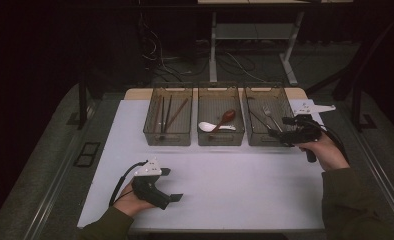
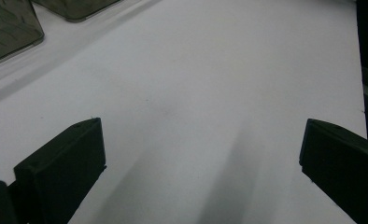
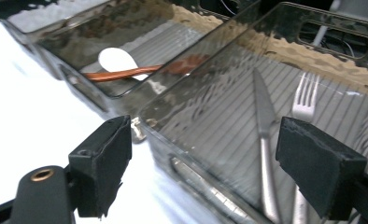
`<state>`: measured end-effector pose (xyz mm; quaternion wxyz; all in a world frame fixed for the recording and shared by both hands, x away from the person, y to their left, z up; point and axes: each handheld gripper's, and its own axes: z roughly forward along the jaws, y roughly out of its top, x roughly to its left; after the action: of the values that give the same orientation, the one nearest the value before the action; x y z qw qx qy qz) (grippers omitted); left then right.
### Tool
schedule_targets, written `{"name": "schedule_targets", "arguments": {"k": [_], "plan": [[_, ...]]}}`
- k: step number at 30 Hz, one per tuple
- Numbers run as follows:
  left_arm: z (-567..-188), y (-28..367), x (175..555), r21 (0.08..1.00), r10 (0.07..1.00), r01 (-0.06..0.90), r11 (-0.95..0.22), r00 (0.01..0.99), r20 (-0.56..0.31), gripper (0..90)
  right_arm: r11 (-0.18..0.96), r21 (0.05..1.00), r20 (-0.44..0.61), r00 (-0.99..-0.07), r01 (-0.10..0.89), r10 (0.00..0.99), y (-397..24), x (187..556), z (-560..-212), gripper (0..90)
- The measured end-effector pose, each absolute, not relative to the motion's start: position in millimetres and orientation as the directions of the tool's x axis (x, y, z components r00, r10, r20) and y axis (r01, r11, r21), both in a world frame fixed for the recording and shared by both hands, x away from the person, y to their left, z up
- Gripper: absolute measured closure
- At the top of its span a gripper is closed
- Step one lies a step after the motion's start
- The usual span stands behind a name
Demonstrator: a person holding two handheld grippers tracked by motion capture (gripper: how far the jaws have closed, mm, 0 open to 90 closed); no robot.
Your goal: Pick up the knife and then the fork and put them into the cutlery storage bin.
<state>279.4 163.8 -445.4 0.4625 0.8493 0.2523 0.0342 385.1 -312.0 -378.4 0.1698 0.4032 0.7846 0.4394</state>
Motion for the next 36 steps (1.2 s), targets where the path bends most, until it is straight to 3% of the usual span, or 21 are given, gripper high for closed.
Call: {"name": "schedule_targets", "arguments": {"k": [36], "plan": [[-444.0, 164.2, 276.6, 0.808, 0.462, 0.391, -0.441, 0.87, -0.169, 0.0, 0.302, 0.851, 0.109, -0.707, 0.43, 0.699, -292.3, 291.1, -425.0, 18.2]]}}
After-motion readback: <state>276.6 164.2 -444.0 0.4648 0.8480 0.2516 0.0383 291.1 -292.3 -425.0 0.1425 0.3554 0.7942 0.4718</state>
